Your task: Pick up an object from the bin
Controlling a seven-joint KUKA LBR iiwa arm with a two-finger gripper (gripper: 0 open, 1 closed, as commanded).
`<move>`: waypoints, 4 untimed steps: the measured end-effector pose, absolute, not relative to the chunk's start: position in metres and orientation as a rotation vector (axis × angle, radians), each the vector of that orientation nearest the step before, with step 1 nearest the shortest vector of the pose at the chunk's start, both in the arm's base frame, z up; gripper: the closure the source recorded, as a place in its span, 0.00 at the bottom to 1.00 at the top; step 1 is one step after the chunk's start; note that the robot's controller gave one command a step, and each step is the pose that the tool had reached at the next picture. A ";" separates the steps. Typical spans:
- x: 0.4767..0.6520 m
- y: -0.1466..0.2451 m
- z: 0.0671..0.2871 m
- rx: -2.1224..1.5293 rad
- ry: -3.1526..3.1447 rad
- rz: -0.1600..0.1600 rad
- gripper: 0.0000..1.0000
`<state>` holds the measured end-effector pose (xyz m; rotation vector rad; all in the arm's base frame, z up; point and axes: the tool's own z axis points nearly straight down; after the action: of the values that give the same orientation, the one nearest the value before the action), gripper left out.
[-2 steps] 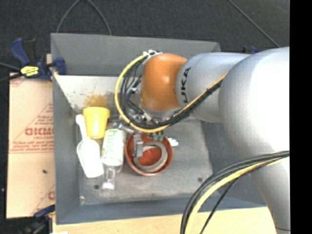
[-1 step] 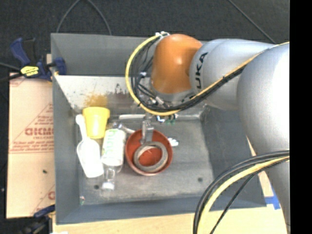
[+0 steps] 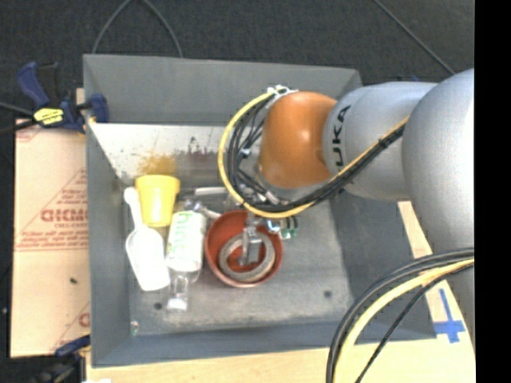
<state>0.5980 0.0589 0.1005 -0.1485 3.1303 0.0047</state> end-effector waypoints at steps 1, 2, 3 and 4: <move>0.598 0.155 0.075 -0.425 3.091 -0.005 0.00; 0.590 0.050 0.076 0.019 3.122 0.011 1.00; 0.590 0.050 0.076 0.018 3.122 0.011 1.00; 0.590 0.050 0.077 0.020 3.122 0.012 1.00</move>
Offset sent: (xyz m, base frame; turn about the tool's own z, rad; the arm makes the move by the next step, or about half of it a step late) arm -0.0121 -0.0101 -0.0305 0.1038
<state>0.5900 0.0505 0.0771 0.0195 3.1223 0.0124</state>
